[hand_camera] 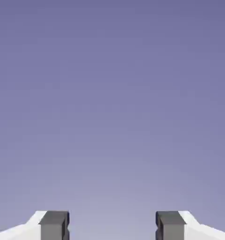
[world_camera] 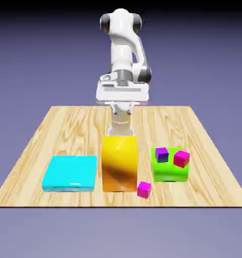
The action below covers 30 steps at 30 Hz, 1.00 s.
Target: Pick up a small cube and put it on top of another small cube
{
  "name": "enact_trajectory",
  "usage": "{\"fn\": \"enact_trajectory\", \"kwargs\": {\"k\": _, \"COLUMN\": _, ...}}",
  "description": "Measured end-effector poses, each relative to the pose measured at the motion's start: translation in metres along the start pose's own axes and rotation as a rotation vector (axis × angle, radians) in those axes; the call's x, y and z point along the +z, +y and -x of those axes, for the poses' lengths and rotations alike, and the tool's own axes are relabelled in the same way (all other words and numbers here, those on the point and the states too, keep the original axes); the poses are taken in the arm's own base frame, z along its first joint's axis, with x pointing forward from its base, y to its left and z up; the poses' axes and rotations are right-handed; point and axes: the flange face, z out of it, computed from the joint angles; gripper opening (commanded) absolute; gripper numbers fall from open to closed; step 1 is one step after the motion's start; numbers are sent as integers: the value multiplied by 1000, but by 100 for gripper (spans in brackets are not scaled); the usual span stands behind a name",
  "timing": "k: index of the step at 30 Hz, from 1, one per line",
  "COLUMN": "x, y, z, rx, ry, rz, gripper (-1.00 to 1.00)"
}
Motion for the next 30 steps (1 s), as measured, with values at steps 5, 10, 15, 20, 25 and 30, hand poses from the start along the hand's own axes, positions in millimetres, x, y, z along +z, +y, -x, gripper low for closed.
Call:
{"fn": "enact_trajectory", "kwargs": {"k": 5, "x": 31, "y": 13, "z": 32, "rx": -7, "ry": -89, "rz": 59, "gripper": 0}}
{"fn": "enact_trajectory", "kwargs": {"k": 10, "x": 41, "y": 9, "z": 66, "rx": 32, "ry": -212, "rz": 64, "gripper": 0}}
{"fn": "enact_trajectory", "kwargs": {"k": 15, "x": 48, "y": 5, "z": 104, "rx": 68, "ry": -342, "rz": 61, "gripper": 0}}
{"fn": "enact_trajectory", "kwargs": {"k": 20, "x": 52, "y": 3, "z": 144, "rx": 103, "ry": -475, "rz": 48, "gripper": 0}}
{"fn": "enact_trajectory", "kwargs": {"k": 25, "x": 51, "y": 1, "z": 187, "rx": 139, "ry": -608, "rz": 24, "gripper": 0}}
{"fn": "enact_trajectory", "kwargs": {"k": 30, "x": 51, "y": 6, "z": 230, "rx": 173, "ry": -723, "rz": 6, "gripper": 0}}
